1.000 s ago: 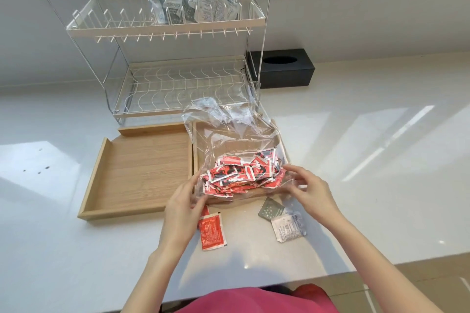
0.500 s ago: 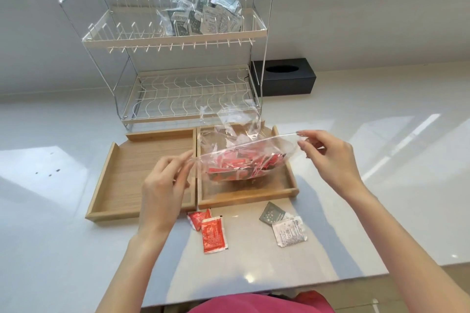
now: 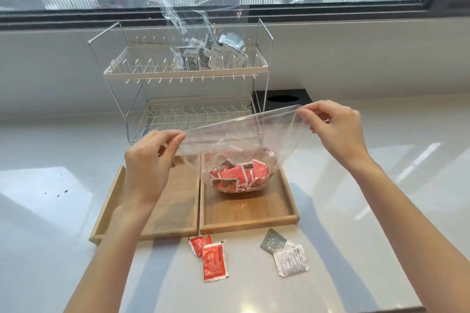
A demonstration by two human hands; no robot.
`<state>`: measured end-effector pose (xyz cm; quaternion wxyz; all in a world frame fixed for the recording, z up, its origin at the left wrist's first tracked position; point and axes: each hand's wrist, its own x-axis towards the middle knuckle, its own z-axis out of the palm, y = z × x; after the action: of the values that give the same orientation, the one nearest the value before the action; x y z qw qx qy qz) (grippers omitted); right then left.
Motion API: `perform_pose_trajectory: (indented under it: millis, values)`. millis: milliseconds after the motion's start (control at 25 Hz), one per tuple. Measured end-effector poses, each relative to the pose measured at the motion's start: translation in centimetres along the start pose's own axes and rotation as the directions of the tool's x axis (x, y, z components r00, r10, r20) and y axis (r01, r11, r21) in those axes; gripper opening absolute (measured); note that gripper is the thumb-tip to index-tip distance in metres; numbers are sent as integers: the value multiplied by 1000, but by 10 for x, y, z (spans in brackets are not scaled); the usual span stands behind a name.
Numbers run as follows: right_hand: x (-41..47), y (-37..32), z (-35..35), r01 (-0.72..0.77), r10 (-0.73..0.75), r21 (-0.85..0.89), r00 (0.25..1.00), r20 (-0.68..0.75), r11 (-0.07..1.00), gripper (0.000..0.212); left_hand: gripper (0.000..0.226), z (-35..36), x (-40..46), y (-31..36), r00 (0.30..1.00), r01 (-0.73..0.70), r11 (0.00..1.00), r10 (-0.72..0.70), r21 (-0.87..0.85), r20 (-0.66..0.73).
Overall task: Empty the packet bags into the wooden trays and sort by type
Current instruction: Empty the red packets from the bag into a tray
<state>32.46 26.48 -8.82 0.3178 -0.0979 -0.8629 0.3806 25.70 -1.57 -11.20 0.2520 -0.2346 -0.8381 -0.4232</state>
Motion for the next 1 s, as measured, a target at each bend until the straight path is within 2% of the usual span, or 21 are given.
perform_pose_trajectory:
  millis: [200, 360, 480, 640, 760, 880, 1000]
  values:
    - [33, -21, -16, 86, -84, 18, 991, -101, 996, 12, 16, -15, 35, 14, 990, -68, 997, 64, -32, -125]
    - [49, -35, -26, 149, -147, 2, 980, -131, 989, 14, 15, -22, 56, 24, 981, -131, 990, 123, -47, -150]
    - [57, -42, -31, 172, -168, 28, 979, -119, 985, 9, 13, -21, 66, 26, 983, -122, 984, 102, -128, -154]
    - [65, -40, -29, 2, -8, 235, 1000, 25, 972, 13, 11, -15, 73, 25, 989, -6, 958, -36, -286, -142]
    - [71, -45, -29, -40, 10, 392, 997, 76, 919, 10, 9, -22, 83, 26, 989, 46, 904, -101, -424, -108]
    - [67, -51, -38, 33, -55, 501, 998, 30, 865, 6, 11, -41, 81, 25, 989, -68, 897, 4, -437, -145]
    - [35, -29, -28, 56, -100, 502, 993, 61, 863, 5, 11, -43, 44, 6, 970, -228, 955, 206, -189, -126]
